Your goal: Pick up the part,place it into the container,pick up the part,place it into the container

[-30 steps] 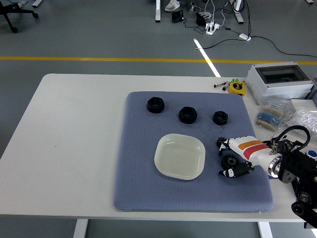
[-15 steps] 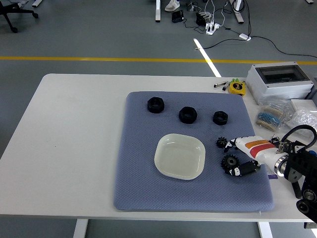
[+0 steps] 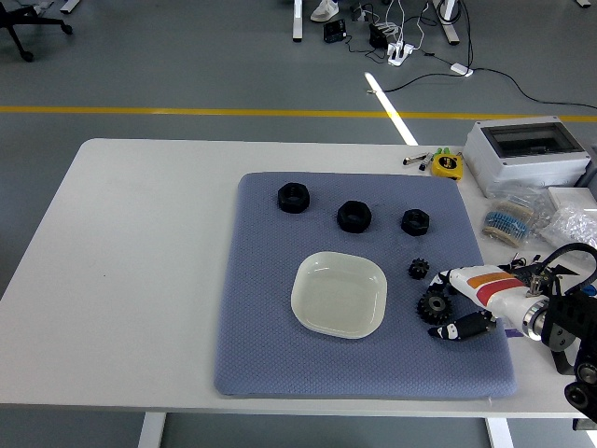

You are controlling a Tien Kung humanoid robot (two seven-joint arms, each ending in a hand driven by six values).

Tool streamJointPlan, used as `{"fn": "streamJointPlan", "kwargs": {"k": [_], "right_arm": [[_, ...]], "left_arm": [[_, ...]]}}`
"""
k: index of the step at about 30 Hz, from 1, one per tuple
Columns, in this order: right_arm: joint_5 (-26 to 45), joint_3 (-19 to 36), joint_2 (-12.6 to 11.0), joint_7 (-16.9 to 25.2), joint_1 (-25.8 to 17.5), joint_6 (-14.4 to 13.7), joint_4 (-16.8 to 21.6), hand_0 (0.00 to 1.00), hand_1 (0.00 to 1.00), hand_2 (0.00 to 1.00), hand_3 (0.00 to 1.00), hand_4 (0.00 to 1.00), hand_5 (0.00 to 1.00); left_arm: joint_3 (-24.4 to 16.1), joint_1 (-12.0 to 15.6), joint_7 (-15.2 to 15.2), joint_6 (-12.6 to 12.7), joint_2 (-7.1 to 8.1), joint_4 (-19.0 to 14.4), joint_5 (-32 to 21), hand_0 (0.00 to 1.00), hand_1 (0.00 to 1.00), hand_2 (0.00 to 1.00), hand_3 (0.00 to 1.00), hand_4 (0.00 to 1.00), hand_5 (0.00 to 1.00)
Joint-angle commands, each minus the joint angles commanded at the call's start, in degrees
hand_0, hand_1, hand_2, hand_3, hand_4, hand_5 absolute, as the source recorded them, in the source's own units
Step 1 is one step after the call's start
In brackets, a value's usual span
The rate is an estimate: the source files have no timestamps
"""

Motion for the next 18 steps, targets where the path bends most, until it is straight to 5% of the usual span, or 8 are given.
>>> {"fn": "streamJointPlan", "kwargs": {"k": [11,12,17,18], "right_arm": [[0.51,-1.17,0.39,0.08,-0.16,-2.68,-1.17,0.303,0.422,0.491,0.519,0.777,0.455],[0.57,-1.28,0.41,0.1,-0.16,-2.77,-1.23,0.187,0.323,0.421,0.486,0.692,0.468],[0.75,-1.6,0.53,0.14,-0.14,-2.9,-1.61,0.187,0.323,0.421,0.486,0.692,0.468],[0.74,-1.65,0.53,0.16,-0.16,-2.9,-1.62,0.103,0.217,0.356,0.461,0.673,0.481]], "left_arm": [[-0.02,0.09,0.0,-0.09,-0.12,0.0,0.45,0.685,0.651,0.68,0.559,0.635,0.584],[0.01,0.1,-0.02,-0.09,-0.12,0.0,0.42,0.685,0.65,0.68,0.558,0.635,0.584],[-0.02,0.14,0.01,-0.07,-0.18,0.0,0.47,0.685,0.65,0.68,0.558,0.635,0.584],[-0.01,0.18,0.0,-0.05,-0.18,0.0,0.41,0.684,0.649,0.682,0.558,0.635,0.585]]}}
